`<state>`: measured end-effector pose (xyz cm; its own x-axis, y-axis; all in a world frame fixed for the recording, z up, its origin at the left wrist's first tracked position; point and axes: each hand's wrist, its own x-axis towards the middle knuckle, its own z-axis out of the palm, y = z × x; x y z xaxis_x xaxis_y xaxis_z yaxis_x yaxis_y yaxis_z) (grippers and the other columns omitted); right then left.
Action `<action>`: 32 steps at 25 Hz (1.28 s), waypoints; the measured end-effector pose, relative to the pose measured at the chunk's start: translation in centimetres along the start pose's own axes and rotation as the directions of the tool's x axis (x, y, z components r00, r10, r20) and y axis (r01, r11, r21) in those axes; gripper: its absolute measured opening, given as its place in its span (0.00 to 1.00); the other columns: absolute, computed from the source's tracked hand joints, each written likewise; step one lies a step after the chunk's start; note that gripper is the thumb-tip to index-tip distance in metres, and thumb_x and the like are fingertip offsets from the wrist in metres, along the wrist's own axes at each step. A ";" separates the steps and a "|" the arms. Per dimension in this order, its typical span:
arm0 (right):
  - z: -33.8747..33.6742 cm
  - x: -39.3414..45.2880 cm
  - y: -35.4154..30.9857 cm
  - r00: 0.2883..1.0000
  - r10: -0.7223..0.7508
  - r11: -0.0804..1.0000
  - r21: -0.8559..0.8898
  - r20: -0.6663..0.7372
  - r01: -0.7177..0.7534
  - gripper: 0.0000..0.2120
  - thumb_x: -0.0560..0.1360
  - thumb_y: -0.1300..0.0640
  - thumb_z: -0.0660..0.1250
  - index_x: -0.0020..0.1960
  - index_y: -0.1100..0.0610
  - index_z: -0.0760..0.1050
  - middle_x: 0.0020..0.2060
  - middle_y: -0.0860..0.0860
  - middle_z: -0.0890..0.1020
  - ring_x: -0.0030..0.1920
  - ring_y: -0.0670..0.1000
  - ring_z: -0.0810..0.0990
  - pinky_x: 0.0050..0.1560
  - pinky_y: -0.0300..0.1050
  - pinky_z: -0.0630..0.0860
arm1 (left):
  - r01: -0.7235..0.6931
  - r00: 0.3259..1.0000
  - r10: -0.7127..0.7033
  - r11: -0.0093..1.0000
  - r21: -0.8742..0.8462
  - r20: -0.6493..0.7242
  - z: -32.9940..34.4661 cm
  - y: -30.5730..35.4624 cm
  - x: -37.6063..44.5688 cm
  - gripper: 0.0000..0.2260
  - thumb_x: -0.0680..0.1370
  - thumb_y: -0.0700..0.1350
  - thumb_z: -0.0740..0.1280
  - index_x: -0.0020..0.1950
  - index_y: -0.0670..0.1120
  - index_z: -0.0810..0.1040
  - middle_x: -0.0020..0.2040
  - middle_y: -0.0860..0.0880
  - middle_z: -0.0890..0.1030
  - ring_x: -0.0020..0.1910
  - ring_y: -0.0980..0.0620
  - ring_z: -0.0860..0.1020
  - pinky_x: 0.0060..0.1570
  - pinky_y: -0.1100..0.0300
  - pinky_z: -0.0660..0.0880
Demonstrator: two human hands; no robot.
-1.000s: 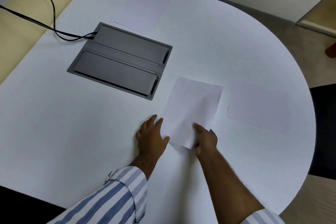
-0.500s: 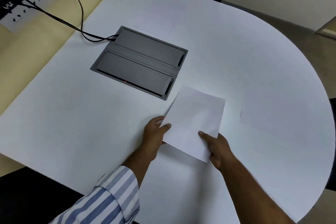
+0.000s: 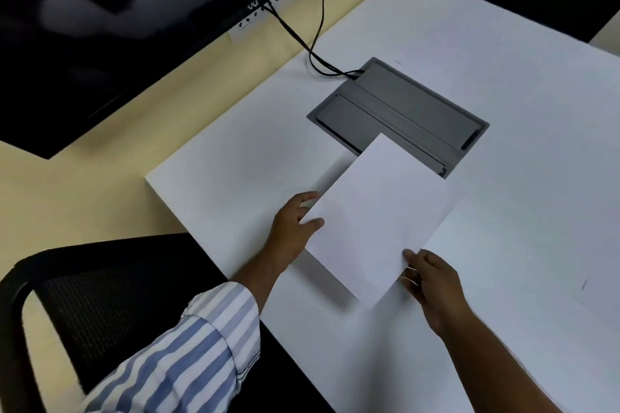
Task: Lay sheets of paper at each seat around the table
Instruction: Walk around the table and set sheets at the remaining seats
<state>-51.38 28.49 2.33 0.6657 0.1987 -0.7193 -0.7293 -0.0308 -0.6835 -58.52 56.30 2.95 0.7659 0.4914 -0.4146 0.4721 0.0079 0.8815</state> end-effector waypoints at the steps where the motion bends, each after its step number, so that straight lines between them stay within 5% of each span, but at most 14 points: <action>1: 1.3 0.2 0.2 0.999 -0.017 0.999 -0.049 0.027 0.019 0.19 0.79 0.57 0.74 0.34 0.54 0.69 0.33 0.52 0.72 0.35 0.50 0.76 0.45 0.45 0.78 | 0.009 1.000 -0.009 1.000 -0.007 -0.027 -1.7 -0.4 0.3 0.23 0.75 0.40 0.75 0.64 0.62 0.79 0.58 0.48 0.86 0.56 0.49 0.86 0.57 0.49 0.84; 7: 8.4 2.1 2.0 0.997 -0.048 0.978 -0.200 0.068 0.061 0.13 0.77 0.62 0.75 0.38 0.64 0.76 0.31 0.58 0.75 0.33 0.53 0.78 0.42 0.41 0.82 | 0.086 0.986 -0.089 0.996 -0.028 -0.140 -8.5 -3.4 1.8 0.23 0.75 0.39 0.77 0.66 0.56 0.79 0.54 0.46 0.88 0.48 0.48 0.88 0.48 0.53 0.85; 12: 12.3 4.6 3.2 1.000 -0.025 0.946 -0.323 -0.009 0.020 0.16 0.78 0.62 0.74 0.34 0.63 0.74 0.26 0.55 0.76 0.30 0.53 0.78 0.42 0.45 0.84 | 0.122 0.972 -0.122 0.992 -0.011 -0.201 -10.9 -6.0 3.9 0.22 0.75 0.40 0.77 0.65 0.57 0.79 0.61 0.46 0.84 0.55 0.46 0.85 0.46 0.56 0.82; 18: 13.3 6.5 4.5 0.993 0.110 0.935 -0.333 -0.051 -0.121 0.12 0.78 0.62 0.73 0.37 0.64 0.77 0.32 0.59 0.78 0.31 0.54 0.82 0.54 0.57 0.85 | 0.172 0.968 -0.156 0.983 0.065 -0.196 -11.2 -7.1 6.5 0.24 0.75 0.38 0.77 0.69 0.50 0.78 0.58 0.44 0.84 0.56 0.45 0.84 0.56 0.52 0.82; 21: 13.3 6.6 4.6 0.988 0.148 0.939 -0.306 -0.045 -0.155 0.11 0.79 0.62 0.73 0.39 0.65 0.79 0.34 0.61 0.81 0.34 0.57 0.82 0.52 0.55 0.84 | 0.151 0.972 -0.125 0.981 0.120 -0.198 -11.0 -7.4 6.8 0.23 0.75 0.37 0.76 0.68 0.47 0.78 0.51 0.48 0.84 0.53 0.45 0.83 0.54 0.55 0.81; 24: 13.0 6.5 4.2 0.996 0.073 0.919 -0.384 -0.047 -0.086 0.12 0.78 0.57 0.73 0.39 0.63 0.80 0.35 0.59 0.85 0.36 0.57 0.82 0.49 0.54 0.83 | 0.033 0.953 0.071 0.942 0.333 -0.294 -10.5 -7.7 6.6 0.22 0.74 0.39 0.77 0.67 0.47 0.79 0.58 0.49 0.82 0.57 0.47 0.79 0.62 0.50 0.79; 26: 12.6 6.1 3.7 0.986 -0.151 0.753 -0.655 -0.074 0.066 0.09 0.77 0.51 0.72 0.46 0.56 0.82 0.40 0.51 0.86 0.41 0.54 0.84 0.51 0.55 0.85 | -0.068 0.922 0.258 0.842 0.535 -0.289 -10.0 -7.9 5.9 0.22 0.74 0.42 0.77 0.67 0.48 0.78 0.65 0.49 0.79 0.65 0.46 0.75 0.66 0.48 0.76; 28: 12.2 5.3 3.5 0.931 -0.364 0.471 -0.857 0.026 0.209 0.13 0.78 0.48 0.70 0.59 0.53 0.79 0.55 0.49 0.82 0.53 0.54 0.82 0.52 0.50 0.80 | -0.156 0.905 0.372 0.741 0.653 -0.205 -9.3 -8.4 5.0 0.22 0.74 0.45 0.76 0.68 0.49 0.78 0.69 0.50 0.76 0.70 0.47 0.72 0.68 0.49 0.74; 32: 11.0 5.8 4.3 0.844 -0.382 0.025 -0.909 0.376 0.417 0.31 0.77 0.42 0.70 0.77 0.49 0.68 0.78 0.50 0.66 0.75 0.56 0.68 0.63 0.56 0.78 | -0.228 0.905 0.420 0.623 0.748 -0.074 -7.7 -10.2 3.6 0.26 0.76 0.55 0.73 0.72 0.49 0.76 0.76 0.50 0.73 0.74 0.48 0.70 0.73 0.48 0.69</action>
<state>-52.42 40.31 -3.44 0.7809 0.5482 -0.2994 0.4024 -0.8081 -0.4301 -63.94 64.65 -5.80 0.8589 0.5120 0.0114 0.4460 -0.7587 0.4748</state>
